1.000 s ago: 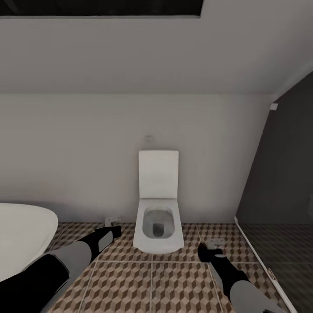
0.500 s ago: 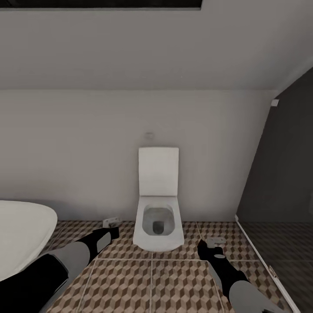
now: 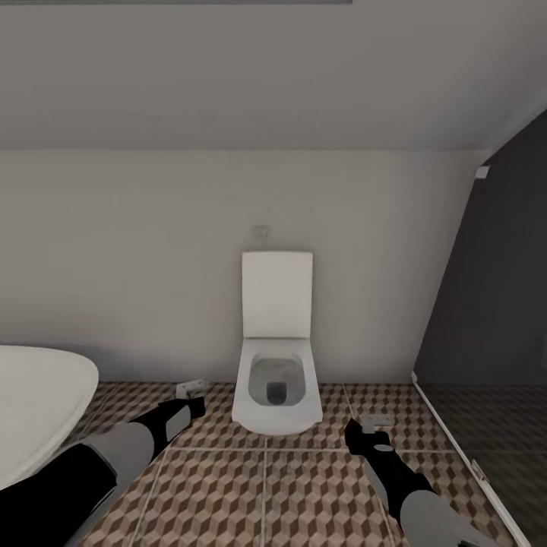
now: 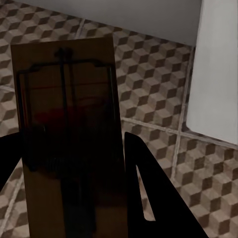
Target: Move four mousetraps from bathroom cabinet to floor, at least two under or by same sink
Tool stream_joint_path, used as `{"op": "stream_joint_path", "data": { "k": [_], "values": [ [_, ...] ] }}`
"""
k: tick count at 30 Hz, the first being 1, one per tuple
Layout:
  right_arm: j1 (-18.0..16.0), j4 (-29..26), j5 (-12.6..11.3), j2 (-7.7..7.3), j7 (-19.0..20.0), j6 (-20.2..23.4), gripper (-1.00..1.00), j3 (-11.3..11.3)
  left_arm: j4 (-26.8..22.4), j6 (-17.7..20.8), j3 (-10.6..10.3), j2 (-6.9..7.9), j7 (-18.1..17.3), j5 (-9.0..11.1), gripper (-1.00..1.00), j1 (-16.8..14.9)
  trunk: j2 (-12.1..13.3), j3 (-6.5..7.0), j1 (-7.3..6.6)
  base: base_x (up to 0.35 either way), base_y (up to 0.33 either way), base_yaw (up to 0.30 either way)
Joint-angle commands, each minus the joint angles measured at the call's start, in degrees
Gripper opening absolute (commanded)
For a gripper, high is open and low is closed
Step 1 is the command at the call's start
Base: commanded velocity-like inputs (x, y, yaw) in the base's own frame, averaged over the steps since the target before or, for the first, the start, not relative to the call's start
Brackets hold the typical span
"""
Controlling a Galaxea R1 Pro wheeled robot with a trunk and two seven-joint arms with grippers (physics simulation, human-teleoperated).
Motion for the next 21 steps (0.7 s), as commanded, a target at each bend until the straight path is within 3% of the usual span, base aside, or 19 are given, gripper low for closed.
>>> {"op": "stream_joint_path", "data": {
  "k": [1,21],
  "values": [
    [-0.02,-0.11,0.52,0.05,-0.09,0.32,-1.00,-0.25,-0.13,0.33,-0.48,0.02,0.30,0.25,-1.00,-0.02,-0.44,-0.24,0.22,0.000,0.000,0.000],
    [-0.02,-0.11,0.48,0.04,-0.09,0.29,-1.00,-0.28,-0.13,0.26,-0.41,0.67,0.22,0.37,-1.00,-0.01,-8.47,-3.83,4.61,0.000,0.000,0.000]
  ]
}}
